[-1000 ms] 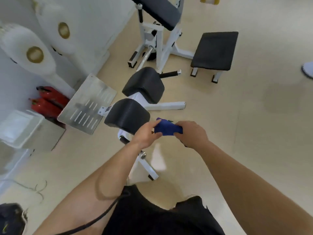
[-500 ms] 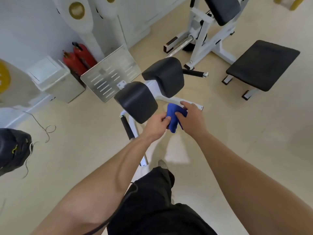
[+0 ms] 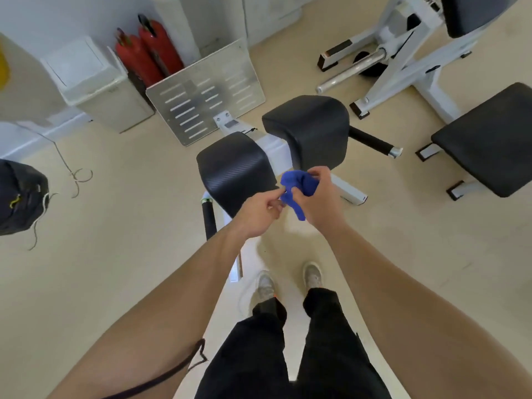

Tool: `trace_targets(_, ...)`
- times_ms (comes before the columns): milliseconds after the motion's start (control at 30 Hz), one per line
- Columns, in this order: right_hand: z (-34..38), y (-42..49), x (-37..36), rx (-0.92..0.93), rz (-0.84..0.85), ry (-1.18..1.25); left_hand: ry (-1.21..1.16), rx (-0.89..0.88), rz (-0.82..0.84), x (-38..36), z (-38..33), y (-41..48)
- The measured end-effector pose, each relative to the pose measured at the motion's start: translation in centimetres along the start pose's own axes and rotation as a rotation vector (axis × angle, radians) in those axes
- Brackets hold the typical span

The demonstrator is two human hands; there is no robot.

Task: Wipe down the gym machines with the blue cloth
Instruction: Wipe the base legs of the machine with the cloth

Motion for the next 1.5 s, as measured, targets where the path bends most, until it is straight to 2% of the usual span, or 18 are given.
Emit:
trace_targets(100, -2.5, 4.9, -3.3, 0.051, -0.056, -0.07, 0.085, 0.052, -0.323, 2.0, 1.7, 3.3)
trace_targets(167, -4.3, 8.1, -5.8, 0.121, -0.117, -0.131, 0.102, 0.092, -0.481, 3.2, 2.5, 5.6)
trace_targets(400, -11.5, 14.4, -13.0, 0.335, -0.293, -0.137, 0.3, -0.045, -0.846, 3.8, 4.2, 11.3)
trace_targets(500, -14.7, 14.0, -13.9, 0.318, -0.292, -0.115, 0.342, -0.09, -0.925, 2.9, 5.1, 12.2)
trace_targets(600, -16.6, 12.8, -13.3, 0.247, -0.227, -0.081, 0.374, -0.11, -0.939, 2.0, 5.8, 11.9)
trace_targets(700, -14.5, 13.2, -12.3, 0.275, -0.272, -0.037, 0.388, -0.118, -0.912, 1.8, 5.9, 11.6)
trace_targets(833, -11.9, 15.0, -12.8, 0.268, -0.29, -0.124, 0.405, -0.113, -0.896, 1.8, 6.1, 11.4)
trace_targets(1067, -16.1, 13.0, -12.9, 0.113, -0.275, -0.104, 0.453, -0.119, -0.873, 1.1, 6.4, 11.1)
trace_targets(1267, -12.2, 14.9, -13.2, 0.189, -0.355, -0.102, 0.467, -0.118, -0.849, 1.3, 6.3, 10.8)
trace_targets(1433, -16.8, 13.2, -13.4, 0.041, -0.248, -0.147, 0.502, -0.121, -0.818, 1.3, 6.5, 10.5)
trace_targets(1500, -17.0, 12.8, -12.9, 0.055, -0.255, -0.141, 0.506, -0.13, -0.807, 1.3, 6.6, 10.5)
Point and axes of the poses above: each hand's wrist, its own y-axis towards the middle knuckle, its own x-axis out of the back of the hand, z = x × y, the point moved 1 cm from there along y, towards the middle knuckle, and after that the axes turned 8 degrees about x, right-handed, at the moved point
